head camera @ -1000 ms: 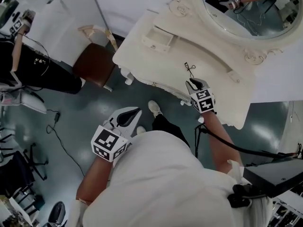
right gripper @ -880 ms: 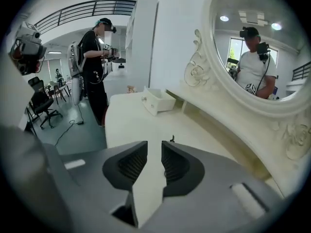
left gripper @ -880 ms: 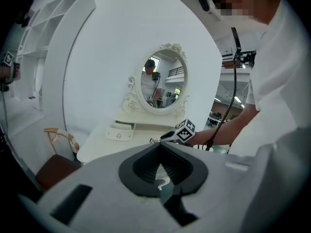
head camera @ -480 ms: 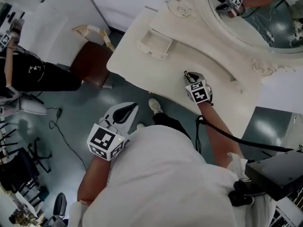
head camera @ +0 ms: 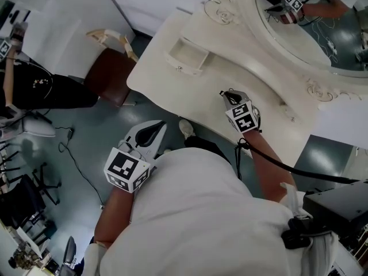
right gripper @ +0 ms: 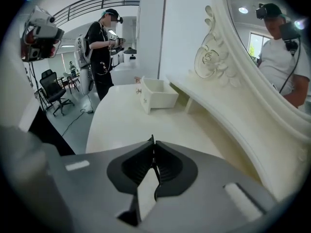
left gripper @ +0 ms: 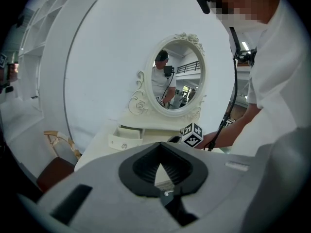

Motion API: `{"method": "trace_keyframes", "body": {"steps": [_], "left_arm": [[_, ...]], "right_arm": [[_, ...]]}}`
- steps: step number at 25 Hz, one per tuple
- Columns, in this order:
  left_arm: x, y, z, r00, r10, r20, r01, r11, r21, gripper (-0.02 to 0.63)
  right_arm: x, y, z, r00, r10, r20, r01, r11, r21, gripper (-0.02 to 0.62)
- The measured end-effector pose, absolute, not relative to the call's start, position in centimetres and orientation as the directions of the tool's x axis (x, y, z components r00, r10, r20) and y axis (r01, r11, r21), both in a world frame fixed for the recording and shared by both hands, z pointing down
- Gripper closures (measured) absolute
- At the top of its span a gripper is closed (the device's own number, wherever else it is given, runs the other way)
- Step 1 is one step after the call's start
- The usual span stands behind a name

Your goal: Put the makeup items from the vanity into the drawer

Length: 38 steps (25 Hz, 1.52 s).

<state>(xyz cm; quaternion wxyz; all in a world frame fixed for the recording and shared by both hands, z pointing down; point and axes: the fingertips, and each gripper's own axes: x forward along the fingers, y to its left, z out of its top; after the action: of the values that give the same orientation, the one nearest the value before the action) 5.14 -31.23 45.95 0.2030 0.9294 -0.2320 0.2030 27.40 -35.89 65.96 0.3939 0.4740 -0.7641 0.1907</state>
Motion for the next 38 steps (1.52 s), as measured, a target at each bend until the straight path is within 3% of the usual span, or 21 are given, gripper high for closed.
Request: {"method": "trace_keyframes", "body": {"steps": [15, 27, 38], "left_arm": [[4.4, -32.9, 45.0, 0.754, -0.471, 0.457, -0.619, -0.743, 0.255, 0.603], [0.1, -33.7, 44.7, 0.648, -0.600, 0.468, -0.747, -0.623, 0.235, 0.603], [-2.2, -33.9, 44.9, 0.602, -0.638, 0.480, -0.790, -0.563, 0.243, 0.603]], "right_arm": [[21.1, -45.6, 55.7, -0.487, -0.583, 0.650, -0.740, 0.671, 0.048, 0.582], [15.8, -52.9, 58.5, -0.571, -0.495, 0.654, -0.658, 0.753, -0.004, 0.581], [14.5, -56.1, 62.8, -0.538, -0.433, 0.723, -0.688, 0.722, -0.079, 0.581]]}}
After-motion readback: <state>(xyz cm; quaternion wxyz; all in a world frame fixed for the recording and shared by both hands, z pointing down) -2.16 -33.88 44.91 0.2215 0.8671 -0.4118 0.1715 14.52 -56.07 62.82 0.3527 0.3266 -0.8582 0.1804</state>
